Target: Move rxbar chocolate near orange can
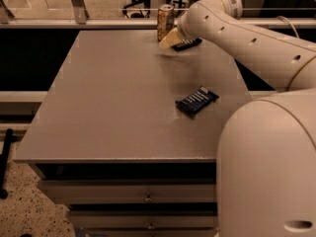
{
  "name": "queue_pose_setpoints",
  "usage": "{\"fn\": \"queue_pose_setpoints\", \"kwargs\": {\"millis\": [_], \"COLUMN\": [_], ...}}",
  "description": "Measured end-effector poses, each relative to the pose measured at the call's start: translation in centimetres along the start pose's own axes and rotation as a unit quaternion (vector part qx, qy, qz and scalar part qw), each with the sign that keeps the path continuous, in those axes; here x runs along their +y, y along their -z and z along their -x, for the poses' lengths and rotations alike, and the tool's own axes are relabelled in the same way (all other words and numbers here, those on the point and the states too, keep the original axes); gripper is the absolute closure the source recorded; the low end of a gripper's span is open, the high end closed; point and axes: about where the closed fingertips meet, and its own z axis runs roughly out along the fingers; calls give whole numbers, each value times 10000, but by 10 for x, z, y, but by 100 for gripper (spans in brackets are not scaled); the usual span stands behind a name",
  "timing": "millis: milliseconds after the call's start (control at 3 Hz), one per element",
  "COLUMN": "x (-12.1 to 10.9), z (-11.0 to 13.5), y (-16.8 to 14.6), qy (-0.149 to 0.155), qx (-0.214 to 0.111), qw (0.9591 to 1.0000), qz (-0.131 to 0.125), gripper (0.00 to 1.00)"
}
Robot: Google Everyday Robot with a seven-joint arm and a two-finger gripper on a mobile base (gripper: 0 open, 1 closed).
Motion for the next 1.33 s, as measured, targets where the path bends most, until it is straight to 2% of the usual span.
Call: {"fn": "queue_pose_setpoints", "kwargs": {"millis": [333, 667, 1000, 1333], "x": [-4, -7, -11, -33], "z": [1, -5, -9, -29], "y": [30, 61, 100, 163], "qy": [-67, -332, -609, -816], "qx": [-150, -505, -934, -1157], "qw": [9999, 9978, 9921, 9883], "qz": [10, 289, 574, 567], "gripper": [0, 0, 0, 0]}}
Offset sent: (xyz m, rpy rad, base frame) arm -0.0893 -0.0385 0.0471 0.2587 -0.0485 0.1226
